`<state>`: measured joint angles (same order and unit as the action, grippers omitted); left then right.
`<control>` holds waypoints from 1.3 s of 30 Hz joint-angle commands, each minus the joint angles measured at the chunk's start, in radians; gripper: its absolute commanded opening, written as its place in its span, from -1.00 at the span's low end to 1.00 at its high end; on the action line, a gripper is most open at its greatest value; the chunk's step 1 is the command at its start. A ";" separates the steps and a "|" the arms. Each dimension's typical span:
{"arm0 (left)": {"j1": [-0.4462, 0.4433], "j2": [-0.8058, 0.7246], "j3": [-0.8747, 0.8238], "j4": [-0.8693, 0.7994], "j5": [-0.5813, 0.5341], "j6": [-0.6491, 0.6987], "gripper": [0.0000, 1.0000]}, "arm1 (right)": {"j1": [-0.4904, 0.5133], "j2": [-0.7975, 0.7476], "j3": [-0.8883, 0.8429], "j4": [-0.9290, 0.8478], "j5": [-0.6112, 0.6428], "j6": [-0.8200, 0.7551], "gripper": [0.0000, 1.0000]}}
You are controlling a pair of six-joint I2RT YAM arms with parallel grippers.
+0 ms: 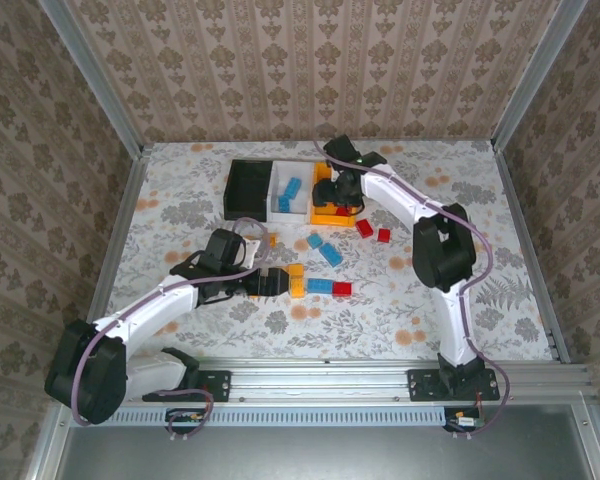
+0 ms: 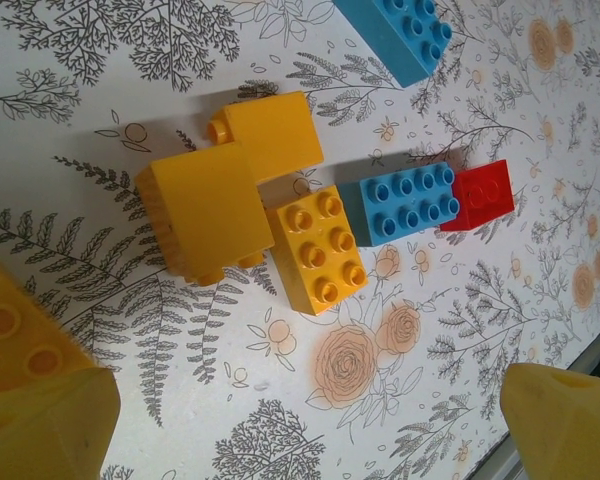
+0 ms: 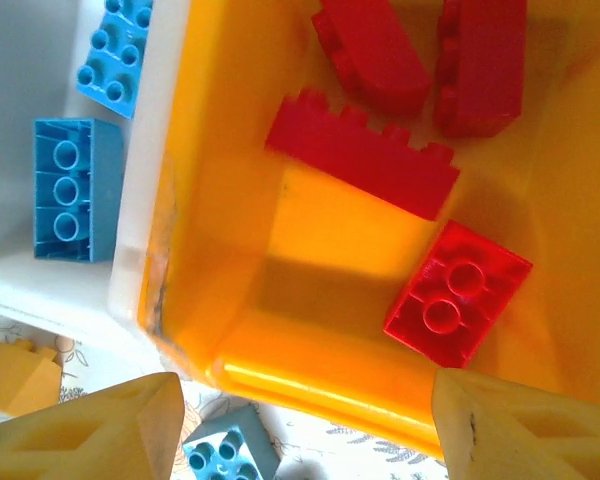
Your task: Sort the legos into containers by color
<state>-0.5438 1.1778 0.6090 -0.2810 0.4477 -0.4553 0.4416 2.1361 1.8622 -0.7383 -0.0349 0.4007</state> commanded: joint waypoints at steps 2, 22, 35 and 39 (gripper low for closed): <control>-0.011 -0.002 0.011 -0.007 -0.011 0.025 0.99 | 0.000 -0.244 -0.208 0.003 0.100 -0.008 0.42; -0.198 0.190 0.132 0.039 -0.070 0.026 1.00 | -0.187 -0.285 -0.560 0.048 0.090 -0.030 0.41; -0.160 0.144 0.112 0.004 -0.073 0.033 1.00 | -0.219 -0.150 -0.474 0.065 0.081 -0.034 0.11; -0.157 0.145 0.112 0.000 -0.070 0.033 1.00 | -0.230 -0.144 -0.476 0.071 0.085 -0.037 -0.11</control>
<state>-0.7109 1.3376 0.7231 -0.2554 0.3763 -0.4480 0.2214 1.9743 1.3647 -0.6735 0.0528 0.3679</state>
